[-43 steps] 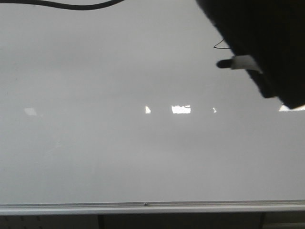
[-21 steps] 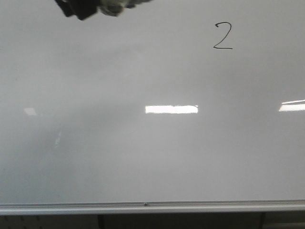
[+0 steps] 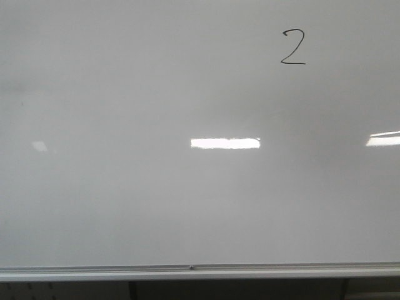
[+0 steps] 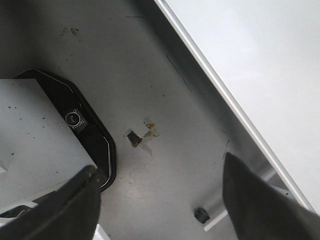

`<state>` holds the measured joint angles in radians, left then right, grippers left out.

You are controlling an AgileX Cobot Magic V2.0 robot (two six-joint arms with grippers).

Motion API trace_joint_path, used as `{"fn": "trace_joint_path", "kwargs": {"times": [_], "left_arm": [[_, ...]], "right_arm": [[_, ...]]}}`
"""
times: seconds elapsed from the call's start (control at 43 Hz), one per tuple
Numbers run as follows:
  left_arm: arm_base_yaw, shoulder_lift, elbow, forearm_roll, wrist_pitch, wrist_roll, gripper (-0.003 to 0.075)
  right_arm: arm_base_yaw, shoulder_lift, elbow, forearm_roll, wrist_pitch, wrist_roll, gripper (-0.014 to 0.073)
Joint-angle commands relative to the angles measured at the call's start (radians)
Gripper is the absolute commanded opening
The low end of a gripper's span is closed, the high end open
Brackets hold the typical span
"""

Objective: Write number 2 on whiteboard

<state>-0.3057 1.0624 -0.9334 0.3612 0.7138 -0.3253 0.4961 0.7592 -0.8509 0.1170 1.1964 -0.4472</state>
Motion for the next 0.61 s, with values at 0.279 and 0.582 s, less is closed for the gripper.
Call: {"fn": "trace_joint_path", "kwargs": {"times": [0.279,0.582], "left_arm": [[0.176,0.090,0.226,-0.008,-0.648,-0.088,-0.0020],[0.208,0.311,0.227,-0.101,-0.986,-0.088,-0.0020]], "right_arm": [[-0.001,-0.005,-0.031,0.008,-0.056,0.002,0.0538],[-0.001,-0.005,-0.031,0.008,-0.060,0.002,0.0538]]}}
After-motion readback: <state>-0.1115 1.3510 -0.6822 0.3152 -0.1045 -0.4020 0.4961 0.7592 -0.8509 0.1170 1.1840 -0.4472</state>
